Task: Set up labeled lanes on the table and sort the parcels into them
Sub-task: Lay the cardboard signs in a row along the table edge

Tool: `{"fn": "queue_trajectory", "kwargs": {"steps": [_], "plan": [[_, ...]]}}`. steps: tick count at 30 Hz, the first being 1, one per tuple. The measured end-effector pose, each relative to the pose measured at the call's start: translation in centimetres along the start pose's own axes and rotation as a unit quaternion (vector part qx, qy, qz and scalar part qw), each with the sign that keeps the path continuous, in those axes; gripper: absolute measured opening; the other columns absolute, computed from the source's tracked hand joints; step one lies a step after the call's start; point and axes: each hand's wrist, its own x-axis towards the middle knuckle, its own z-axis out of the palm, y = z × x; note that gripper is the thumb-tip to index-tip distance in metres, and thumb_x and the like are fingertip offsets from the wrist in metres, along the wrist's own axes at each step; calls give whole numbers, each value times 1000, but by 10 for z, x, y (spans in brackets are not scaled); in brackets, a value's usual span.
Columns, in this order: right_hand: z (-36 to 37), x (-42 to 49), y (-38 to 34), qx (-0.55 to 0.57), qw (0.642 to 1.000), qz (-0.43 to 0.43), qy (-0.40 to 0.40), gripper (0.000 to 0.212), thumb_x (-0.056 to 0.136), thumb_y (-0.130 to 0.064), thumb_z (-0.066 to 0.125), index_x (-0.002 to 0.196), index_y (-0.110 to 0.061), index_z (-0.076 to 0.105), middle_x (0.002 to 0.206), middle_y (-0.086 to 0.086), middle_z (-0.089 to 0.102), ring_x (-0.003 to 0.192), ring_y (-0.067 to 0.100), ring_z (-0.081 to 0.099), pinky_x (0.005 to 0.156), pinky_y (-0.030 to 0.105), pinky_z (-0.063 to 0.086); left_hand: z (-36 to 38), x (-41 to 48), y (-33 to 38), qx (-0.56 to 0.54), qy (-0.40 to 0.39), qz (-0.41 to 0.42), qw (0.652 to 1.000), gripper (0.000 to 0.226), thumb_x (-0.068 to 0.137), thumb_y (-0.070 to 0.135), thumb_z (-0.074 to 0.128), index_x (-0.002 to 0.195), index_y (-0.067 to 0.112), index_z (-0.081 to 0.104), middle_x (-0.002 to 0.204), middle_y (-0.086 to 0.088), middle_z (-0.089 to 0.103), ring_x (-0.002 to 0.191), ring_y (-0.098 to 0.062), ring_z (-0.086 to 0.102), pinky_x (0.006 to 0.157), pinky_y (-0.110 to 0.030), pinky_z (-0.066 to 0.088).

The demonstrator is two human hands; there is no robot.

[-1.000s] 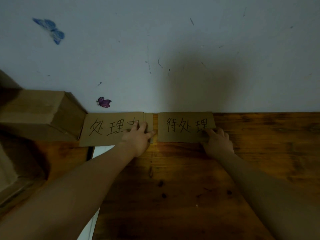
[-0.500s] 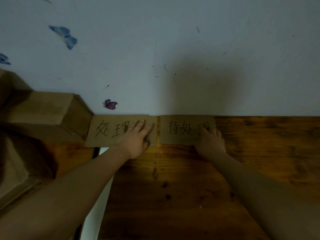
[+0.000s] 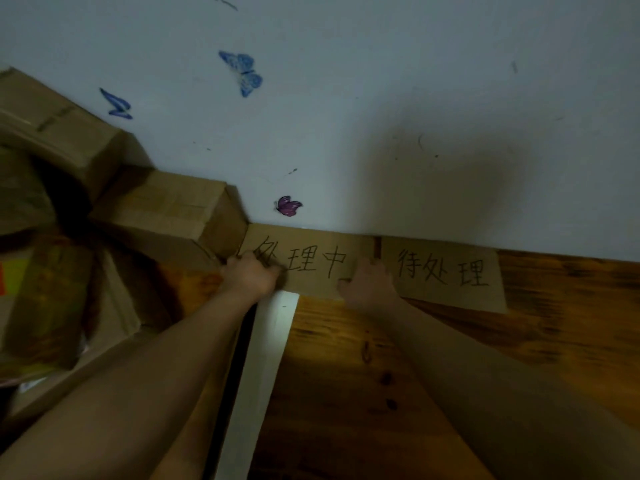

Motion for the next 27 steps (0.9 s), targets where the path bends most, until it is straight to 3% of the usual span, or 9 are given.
{"fn": "queue_trajectory", "kwargs": {"steps": [4, 9, 13, 18, 23, 27], "plan": [[1, 9, -1, 42, 998, 48, 5, 63, 93, -35, 49, 146, -8, 24, 143, 19, 37, 131, 37, 35, 109, 44, 33, 3, 1, 4, -25, -8, -12, 1000, 72, 83, 53, 56, 143, 21, 32, 145, -17, 32, 133, -38, 26, 106, -45, 26], [-3, 20, 3, 192, 974, 111, 34, 73, 82, -35, 65, 144, -17, 31, 139, 14, 43, 123, 36, 47, 100, 48, 46, -1, 7, 5, -29, -26, 5, 999, 63, 81, 54, 52, 134, 20, 44, 137, -15, 46, 127, -37, 37, 103, -44, 27], [-5, 24, 6, 257, 956, 136, 49, 80, 78, -29, 72, 145, -17, 30, 140, 13, 42, 120, 35, 50, 97, 47, 49, -3, 2, 13, -63, -28, 12, 998, 59, 87, 46, 55, 138, 20, 42, 141, -14, 40, 129, -36, 37, 107, -40, 32], [-8, 27, 5, 317, 933, 143, 92, 75, 84, -17, 66, 147, -12, 25, 142, 15, 37, 124, 36, 46, 102, 46, 43, -5, 7, 18, -153, -44, 26, 987, 57, 88, 35, 60, 138, 16, 42, 138, -10, 48, 124, -29, 47, 101, -35, 40], [-12, 26, 9, 341, 927, 113, 108, 62, 87, -4, 55, 145, -13, 34, 136, 11, 49, 121, 33, 49, 102, 42, 44, -6, 5, 14, -225, -73, 23, 971, 57, 88, 26, 63, 140, 14, 40, 136, -10, 50, 122, -29, 50, 102, -38, 42], [-19, 15, 13, 417, 896, 90, 120, 60, 89, 3, 50, 144, -17, 37, 129, 4, 50, 118, 30, 51, 96, 36, 47, -16, 0, 16, -298, -49, 27, 953, 48, 89, 21, 63, 132, 12, 46, 130, -4, 56, 116, -25, 54, 94, -34, 44]]}}
